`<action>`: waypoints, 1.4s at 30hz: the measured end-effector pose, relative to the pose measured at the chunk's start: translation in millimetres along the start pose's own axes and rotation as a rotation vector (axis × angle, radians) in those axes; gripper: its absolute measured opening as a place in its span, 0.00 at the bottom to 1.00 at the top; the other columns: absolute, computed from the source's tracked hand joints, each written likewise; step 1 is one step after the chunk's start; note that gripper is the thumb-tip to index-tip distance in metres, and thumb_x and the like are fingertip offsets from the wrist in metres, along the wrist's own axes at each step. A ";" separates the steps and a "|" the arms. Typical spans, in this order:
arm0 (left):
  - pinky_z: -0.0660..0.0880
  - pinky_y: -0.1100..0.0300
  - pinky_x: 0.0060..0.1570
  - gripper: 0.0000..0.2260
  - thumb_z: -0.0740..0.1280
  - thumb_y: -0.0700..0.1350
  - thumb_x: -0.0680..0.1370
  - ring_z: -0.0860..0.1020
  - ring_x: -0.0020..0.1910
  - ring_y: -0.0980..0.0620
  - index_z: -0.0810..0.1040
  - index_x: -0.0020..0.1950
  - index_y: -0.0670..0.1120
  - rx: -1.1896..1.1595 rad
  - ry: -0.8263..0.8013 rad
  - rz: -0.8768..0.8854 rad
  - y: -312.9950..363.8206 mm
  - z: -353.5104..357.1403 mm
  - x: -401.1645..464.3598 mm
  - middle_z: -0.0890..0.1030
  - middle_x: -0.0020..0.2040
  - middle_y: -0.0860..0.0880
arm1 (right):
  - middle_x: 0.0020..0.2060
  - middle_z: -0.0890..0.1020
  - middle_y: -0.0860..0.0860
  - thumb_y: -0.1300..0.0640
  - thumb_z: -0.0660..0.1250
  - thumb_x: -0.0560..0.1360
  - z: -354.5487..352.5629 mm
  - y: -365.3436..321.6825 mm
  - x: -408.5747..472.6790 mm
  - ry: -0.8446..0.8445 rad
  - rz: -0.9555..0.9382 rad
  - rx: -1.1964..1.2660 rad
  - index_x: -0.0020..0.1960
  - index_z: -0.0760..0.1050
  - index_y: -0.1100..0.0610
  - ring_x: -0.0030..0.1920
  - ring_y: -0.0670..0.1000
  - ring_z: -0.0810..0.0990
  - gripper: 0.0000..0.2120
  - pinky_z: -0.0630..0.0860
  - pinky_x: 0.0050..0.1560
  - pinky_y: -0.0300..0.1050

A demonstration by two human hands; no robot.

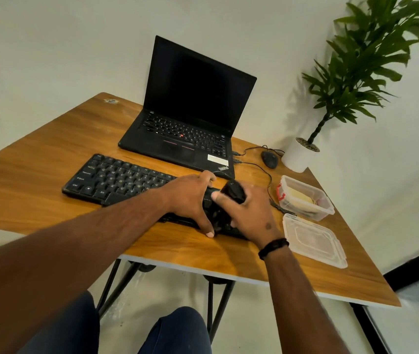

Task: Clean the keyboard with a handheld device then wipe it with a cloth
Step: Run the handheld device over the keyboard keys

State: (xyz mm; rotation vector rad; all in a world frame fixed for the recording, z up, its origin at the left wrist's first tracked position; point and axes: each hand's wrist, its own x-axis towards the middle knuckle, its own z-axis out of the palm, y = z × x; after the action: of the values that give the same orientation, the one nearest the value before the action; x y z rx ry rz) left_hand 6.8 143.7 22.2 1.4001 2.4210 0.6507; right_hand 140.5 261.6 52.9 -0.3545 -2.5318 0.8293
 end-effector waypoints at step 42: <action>0.64 0.58 0.67 0.66 0.75 0.76 0.57 0.67 0.71 0.53 0.33 0.78 0.60 0.113 -0.090 0.228 6.5 11.8 31.3 0.66 0.75 0.53 | 0.40 0.82 0.48 0.49 0.75 0.70 -12.3 80.3 53.8 0.599 0.160 0.258 0.48 0.77 0.57 0.43 0.45 0.81 0.15 0.80 0.44 0.43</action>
State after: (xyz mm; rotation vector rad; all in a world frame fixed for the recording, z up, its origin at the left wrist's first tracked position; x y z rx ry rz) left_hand 1.3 176.5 15.1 1.7301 2.2798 0.4945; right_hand 108.0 350.8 30.9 -0.6194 -1.8398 0.9288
